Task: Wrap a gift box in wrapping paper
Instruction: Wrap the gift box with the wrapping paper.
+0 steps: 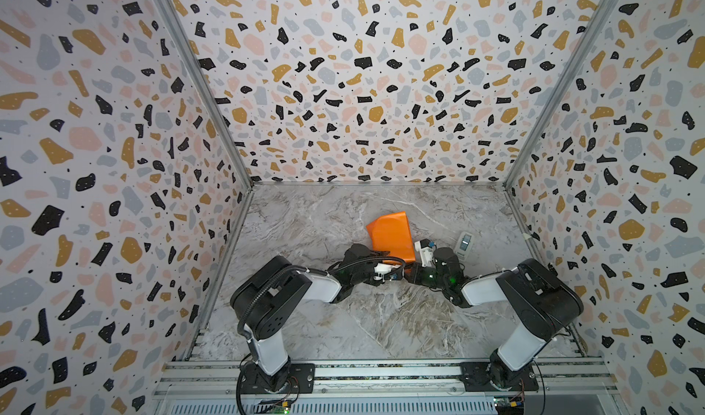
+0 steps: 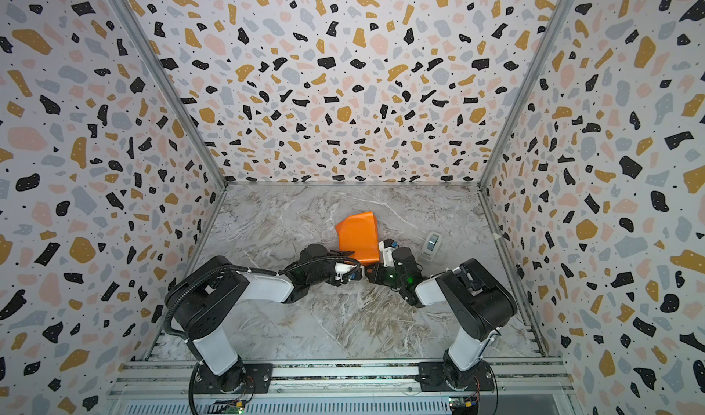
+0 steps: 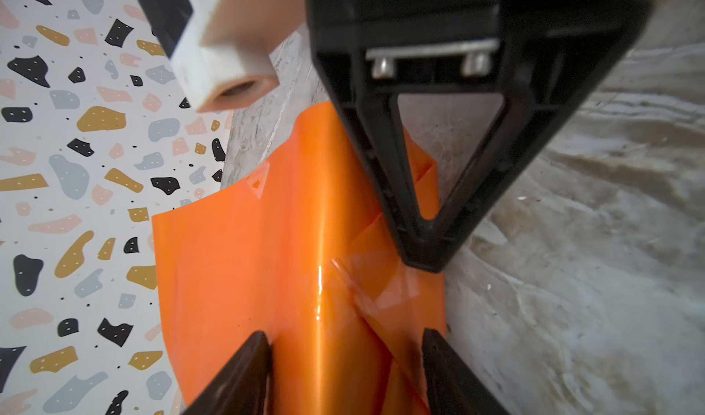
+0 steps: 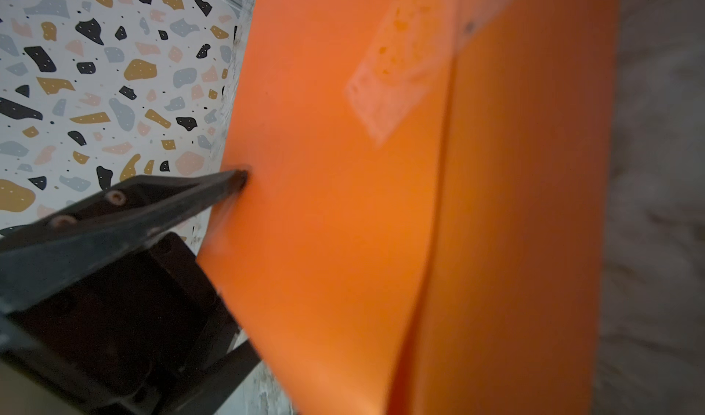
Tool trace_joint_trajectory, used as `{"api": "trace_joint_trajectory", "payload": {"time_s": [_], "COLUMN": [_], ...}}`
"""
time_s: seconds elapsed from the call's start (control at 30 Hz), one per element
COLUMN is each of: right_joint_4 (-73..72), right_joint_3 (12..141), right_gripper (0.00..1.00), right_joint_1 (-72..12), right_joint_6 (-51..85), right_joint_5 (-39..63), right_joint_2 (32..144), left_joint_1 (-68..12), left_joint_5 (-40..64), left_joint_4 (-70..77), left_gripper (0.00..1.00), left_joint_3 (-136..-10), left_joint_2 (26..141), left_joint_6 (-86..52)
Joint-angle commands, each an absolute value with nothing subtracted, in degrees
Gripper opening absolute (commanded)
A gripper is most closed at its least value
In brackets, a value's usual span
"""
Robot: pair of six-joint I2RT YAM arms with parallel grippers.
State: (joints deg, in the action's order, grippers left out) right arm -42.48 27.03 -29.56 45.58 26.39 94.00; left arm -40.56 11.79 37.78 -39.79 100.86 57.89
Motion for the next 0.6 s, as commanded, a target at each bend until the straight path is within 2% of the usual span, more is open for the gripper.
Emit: {"api": "trace_joint_trajectory", "payload": {"time_s": [0.0, 0.17, 0.3, 0.43, 0.47, 0.5, 0.53, 0.57], "right_joint_4": [-34.7, -20.9, -15.2, -13.1, -12.6, -12.8, -13.6, -14.5], "right_joint_3": [25.6, 26.7, 29.7, 35.2, 37.0, 38.4, 39.7, 41.0], "right_gripper": [0.12, 0.18, 0.25, 0.33, 0.38, 0.49, 0.58, 0.63], "right_joint_1": [-27.8, -23.5, -19.2, -17.9, -17.7, -17.5, -17.2, -16.9], "right_joint_6": [39.9, 31.1, 27.1, 27.4, 28.2, 29.3, 30.5, 31.5], "right_joint_5": [26.6, 29.3, 33.1, 31.8, 31.2, 30.9, 31.6, 32.2], "right_joint_2": [86.5, 74.3, 69.9, 73.5, 75.6, 77.6, 79.8, 82.0], "left_joint_1": [-40.5, -40.5, -40.5, -40.3, -40.3, -40.1, -39.7, -39.3], "left_joint_5": [14.9, 16.5, 15.1, 3.5, -2.9, -7.1, -9.9, -11.7], "left_joint_4": [35.7, 39.1, 44.9, 54.7, 55.5, 53.8, 48.9, 42.5], "left_gripper": [0.7, 0.8, 0.86, 0.87, 0.87, 0.87, 0.87, 0.87], "left_joint_3": [-40.3, -38.8, -36.3, -30.6, -29.7, -29.9, -31.2, -33.3], "left_joint_2": [98.0, 92.6, 87.8, 81.9, 80.7, 79.8, 79.2, 79.3], "left_joint_6": [53.8, 47.0, 36.4, 15.5, 6.6, -1.2, -8.9, -16.4]}}
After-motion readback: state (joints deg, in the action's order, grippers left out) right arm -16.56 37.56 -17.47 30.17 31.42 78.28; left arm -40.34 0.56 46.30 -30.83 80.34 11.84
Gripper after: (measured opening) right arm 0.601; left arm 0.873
